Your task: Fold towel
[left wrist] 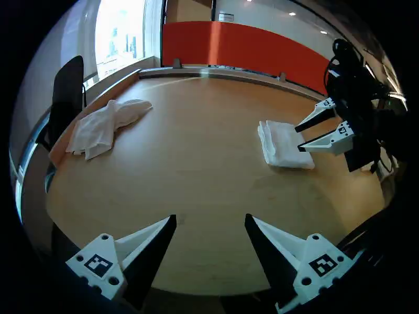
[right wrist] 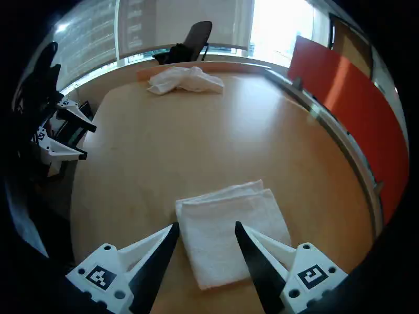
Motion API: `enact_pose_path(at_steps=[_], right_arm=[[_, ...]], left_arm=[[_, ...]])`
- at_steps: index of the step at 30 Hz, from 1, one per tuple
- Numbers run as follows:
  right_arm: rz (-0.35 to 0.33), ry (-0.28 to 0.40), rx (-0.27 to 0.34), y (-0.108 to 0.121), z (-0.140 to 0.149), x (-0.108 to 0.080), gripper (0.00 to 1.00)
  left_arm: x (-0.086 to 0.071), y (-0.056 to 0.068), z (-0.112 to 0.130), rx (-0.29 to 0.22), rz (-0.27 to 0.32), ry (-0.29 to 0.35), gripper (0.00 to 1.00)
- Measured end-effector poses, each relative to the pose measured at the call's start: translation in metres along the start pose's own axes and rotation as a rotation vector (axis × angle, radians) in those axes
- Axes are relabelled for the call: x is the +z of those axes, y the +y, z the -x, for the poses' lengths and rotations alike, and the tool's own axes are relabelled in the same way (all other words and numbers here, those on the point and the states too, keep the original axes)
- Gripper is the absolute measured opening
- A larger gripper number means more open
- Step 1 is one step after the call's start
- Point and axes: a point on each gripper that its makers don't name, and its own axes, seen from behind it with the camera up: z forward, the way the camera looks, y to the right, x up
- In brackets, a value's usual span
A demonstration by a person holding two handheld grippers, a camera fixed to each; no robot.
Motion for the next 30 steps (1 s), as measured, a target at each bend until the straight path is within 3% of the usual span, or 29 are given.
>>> enact_pose_path(at_steps=[18,30], right_arm=[[0.083,-0.077,0.137,-0.003,0.076,-0.015,0.81],[0.119,-0.096,0.197,-0.005,0.099,-0.01,0.68]], left_arm=[[0.004,0.008,-0.005,0.025,0.022,0.001,0.97],[0.003,0.009,-0.005,0.028,0.022,0.002,0.97]])
